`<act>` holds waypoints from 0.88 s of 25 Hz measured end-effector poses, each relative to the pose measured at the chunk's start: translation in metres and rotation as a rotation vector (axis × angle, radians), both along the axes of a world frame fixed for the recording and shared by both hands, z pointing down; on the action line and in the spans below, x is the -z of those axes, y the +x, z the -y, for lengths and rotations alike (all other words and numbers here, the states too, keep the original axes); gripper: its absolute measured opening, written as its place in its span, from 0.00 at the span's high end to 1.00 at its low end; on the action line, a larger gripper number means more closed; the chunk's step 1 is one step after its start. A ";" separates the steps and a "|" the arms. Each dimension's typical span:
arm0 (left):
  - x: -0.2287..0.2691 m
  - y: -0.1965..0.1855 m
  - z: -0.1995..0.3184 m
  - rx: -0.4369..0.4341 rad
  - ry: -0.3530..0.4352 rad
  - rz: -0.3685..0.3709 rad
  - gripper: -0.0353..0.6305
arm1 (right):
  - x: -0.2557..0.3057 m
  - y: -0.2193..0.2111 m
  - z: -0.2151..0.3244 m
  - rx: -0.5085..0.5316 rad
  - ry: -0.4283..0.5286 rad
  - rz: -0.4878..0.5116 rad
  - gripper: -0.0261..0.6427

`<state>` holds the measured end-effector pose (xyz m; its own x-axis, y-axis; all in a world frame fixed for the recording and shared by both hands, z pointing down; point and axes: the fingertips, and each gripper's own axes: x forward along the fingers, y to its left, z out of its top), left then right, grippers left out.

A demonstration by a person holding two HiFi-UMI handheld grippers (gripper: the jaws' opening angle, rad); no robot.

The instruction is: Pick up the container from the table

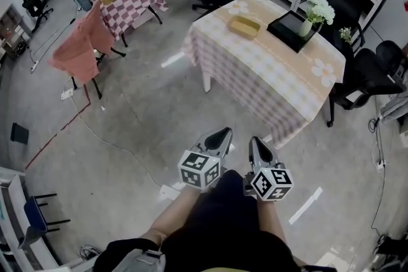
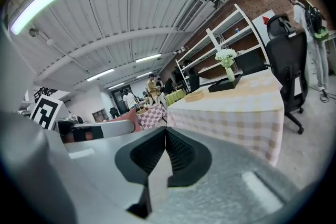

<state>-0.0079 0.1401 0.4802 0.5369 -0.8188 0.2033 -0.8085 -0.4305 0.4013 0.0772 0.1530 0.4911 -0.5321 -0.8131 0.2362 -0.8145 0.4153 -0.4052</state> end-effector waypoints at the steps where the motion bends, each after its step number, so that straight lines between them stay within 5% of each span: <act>1: 0.000 0.000 0.000 0.001 0.000 0.002 0.91 | -0.001 0.000 0.000 0.002 -0.003 0.000 0.95; 11: 0.002 -0.006 0.023 0.023 0.009 0.044 0.91 | -0.001 -0.001 0.030 0.020 0.011 0.016 0.95; 22: 0.009 0.000 0.116 0.067 0.035 0.064 0.91 | -0.005 -0.004 0.122 0.090 0.007 -0.007 0.95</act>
